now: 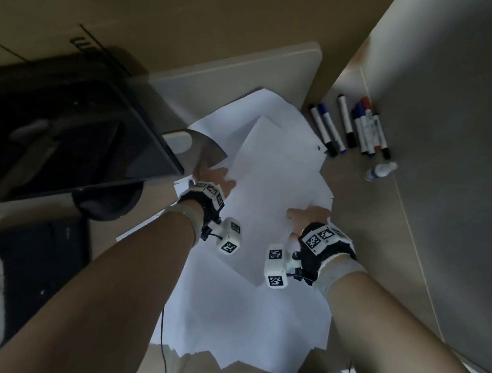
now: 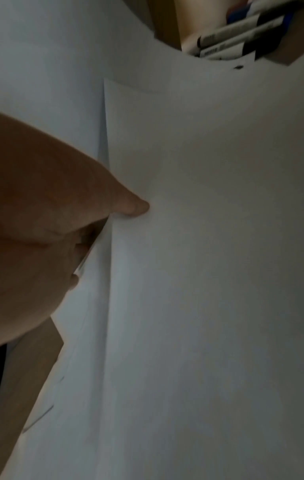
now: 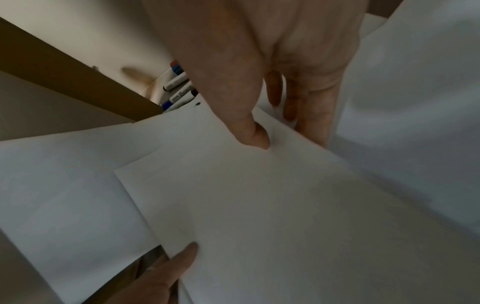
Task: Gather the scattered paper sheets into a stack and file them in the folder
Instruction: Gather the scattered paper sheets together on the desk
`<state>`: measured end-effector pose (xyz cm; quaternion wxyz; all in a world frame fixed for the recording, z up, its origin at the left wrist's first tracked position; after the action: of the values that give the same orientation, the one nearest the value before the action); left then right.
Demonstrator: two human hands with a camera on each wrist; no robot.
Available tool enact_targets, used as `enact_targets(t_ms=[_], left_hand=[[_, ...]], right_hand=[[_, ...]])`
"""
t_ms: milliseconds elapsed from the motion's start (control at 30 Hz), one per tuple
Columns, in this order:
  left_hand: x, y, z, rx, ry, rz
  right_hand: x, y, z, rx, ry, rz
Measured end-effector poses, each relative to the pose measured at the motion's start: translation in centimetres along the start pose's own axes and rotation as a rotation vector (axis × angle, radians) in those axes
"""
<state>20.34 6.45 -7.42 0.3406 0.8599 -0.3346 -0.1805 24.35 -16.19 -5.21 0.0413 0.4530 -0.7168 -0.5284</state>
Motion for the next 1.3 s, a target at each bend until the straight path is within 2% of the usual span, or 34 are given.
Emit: enact_targets(t_ms=[33, 100, 200, 233, 300, 367, 500, 600, 667, 833, 1067, 1167, 1233, 1267, 1300], left_hand=[[0.0, 0.0, -0.4, -0.018, 0.059, -0.041], [-0.4, -0.3, -0.6, -0.07, 0.099, -0.01], [-0.5, 0.5, -1.2, -0.158, 0.237, -0.011], [-0.2, 1.3, -1.3, -0.142, 0.324, -0.011], [-0.4, 1.9, -0.7, -0.078, 0.55, -0.027], [-0.8, 2.9, -0.4, -0.133, 0.707, -0.057], [-2.1, 4.1, 0.8, -0.273, 0.598, -0.015], [-3.1, 5.1, 1.8, -0.29, 0.683, -0.012], [-3.5, 6.1, 2.3, -0.308, 0.718, -0.034], [-5.0, 8.8, 3.6, -0.261, 0.618, -0.104], [-7.7, 14.1, 8.9, -0.332, 0.474, -0.227], [-9.9, 16.0, 12.0, -0.207, 0.28, -0.318], [-11.1, 17.1, 13.3, -0.163, 0.173, -0.311], [-11.8, 17.3, 14.0, -0.123, 0.137, -0.299], [-12.4, 17.6, 14.5, -0.127, 0.21, -0.326]], right_hand=[[-0.4, 0.0, 0.4, 0.023, 0.059, 0.034], [-1.2, 0.6, 0.6, 0.003, 0.241, 0.074], [-2.1, 0.5, 0.8, -0.042, 0.397, -0.022], [-1.9, 0.5, 0.7, -0.038, 0.421, -0.041], [-1.3, 0.1, 0.8, 0.003, 0.363, -0.002], [-0.7, 0.2, 0.6, 0.006, 0.119, 0.071], [0.3, 0.7, 0.8, -0.022, -0.05, 0.096], [0.0, 2.0, 1.5, 0.025, -0.103, 0.023], [0.3, 2.9, 1.6, 0.029, -0.056, -0.033], [2.7, 4.7, 1.1, 0.038, 0.073, -0.128], [8.2, 8.5, 3.1, 0.115, 0.198, -0.151], [9.5, 10.2, 4.9, 0.072, 0.316, -0.168], [10.1, 11.3, 5.8, 0.062, 0.435, -0.134], [10.3, 11.7, 6.2, 0.065, 0.48, -0.092], [10.6, 11.8, 6.6, 0.07, 0.497, -0.061]])
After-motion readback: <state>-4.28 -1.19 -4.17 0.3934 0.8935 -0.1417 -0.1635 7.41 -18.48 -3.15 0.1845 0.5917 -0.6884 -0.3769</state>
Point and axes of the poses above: each hand's wrist, its own y-axis away from the middle knuckle, its own z-axis out of the palm, x = y × z, the point moved 1 cm from there along -y, towards the middle knuckle, and after that the axes turned 9 degrees about -z, right-handed, at the moved point
